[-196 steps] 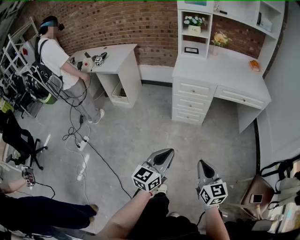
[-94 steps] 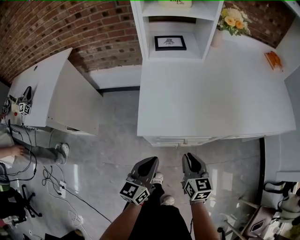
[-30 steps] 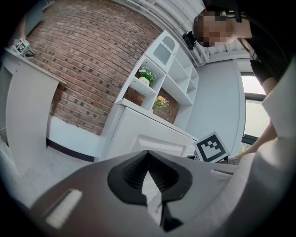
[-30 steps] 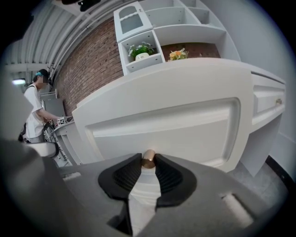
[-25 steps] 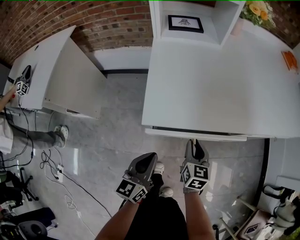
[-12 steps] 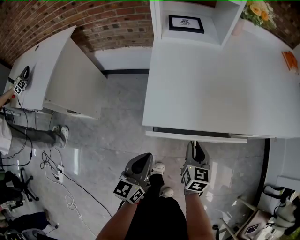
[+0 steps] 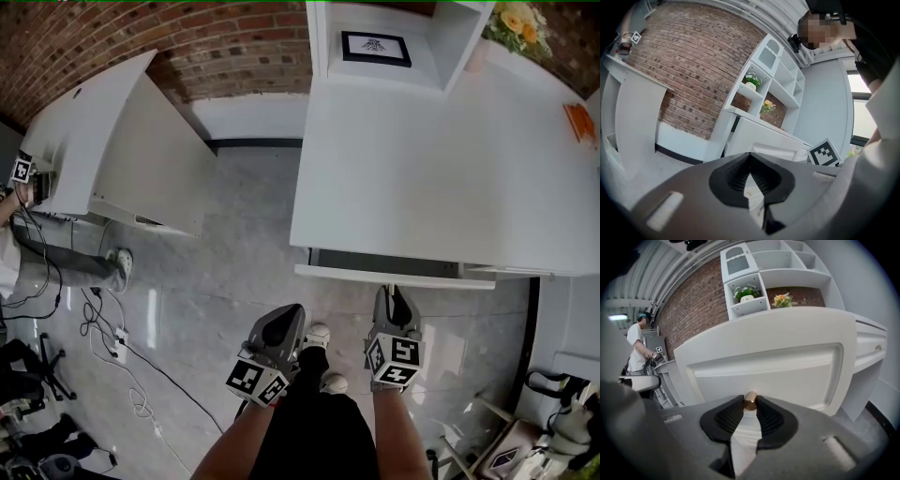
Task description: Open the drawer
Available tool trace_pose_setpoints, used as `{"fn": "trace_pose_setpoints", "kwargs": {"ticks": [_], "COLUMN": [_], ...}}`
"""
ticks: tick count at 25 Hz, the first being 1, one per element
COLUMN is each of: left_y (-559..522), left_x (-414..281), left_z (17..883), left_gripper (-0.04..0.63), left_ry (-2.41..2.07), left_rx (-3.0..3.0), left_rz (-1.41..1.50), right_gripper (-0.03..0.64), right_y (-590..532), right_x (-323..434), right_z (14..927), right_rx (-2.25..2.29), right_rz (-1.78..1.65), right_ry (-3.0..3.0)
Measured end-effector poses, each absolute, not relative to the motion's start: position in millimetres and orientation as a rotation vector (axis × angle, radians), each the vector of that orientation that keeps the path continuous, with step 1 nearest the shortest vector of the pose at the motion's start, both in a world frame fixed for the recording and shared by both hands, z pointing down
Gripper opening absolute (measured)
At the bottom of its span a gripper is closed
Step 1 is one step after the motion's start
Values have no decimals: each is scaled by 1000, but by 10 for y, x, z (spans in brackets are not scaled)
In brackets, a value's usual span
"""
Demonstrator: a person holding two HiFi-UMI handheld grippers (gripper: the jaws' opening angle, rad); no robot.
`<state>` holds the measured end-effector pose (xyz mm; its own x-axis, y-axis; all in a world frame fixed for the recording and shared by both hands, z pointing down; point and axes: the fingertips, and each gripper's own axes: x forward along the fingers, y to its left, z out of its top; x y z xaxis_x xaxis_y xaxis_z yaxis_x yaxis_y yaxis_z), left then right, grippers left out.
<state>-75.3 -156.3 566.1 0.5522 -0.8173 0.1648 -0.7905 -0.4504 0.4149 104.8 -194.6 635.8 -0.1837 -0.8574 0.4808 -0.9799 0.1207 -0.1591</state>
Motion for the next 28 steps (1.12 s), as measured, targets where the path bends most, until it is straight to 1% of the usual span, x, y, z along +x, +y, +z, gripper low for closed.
{"fn": "trace_pose_setpoints", "kwargs": {"ticks": [28], "left_y": [-1048], "left_x": [-994], "left_z": [5613], "left_gripper": [2], "left_ry": [-1349], "left_rx": [2349], "left_rz": [-75], "right_gripper": [83], "right_y": [-1281], "right_x": [997], "right_z": [6353], "right_rx": [1794], "right_rz": [634], "right_ry": [-2120]}}
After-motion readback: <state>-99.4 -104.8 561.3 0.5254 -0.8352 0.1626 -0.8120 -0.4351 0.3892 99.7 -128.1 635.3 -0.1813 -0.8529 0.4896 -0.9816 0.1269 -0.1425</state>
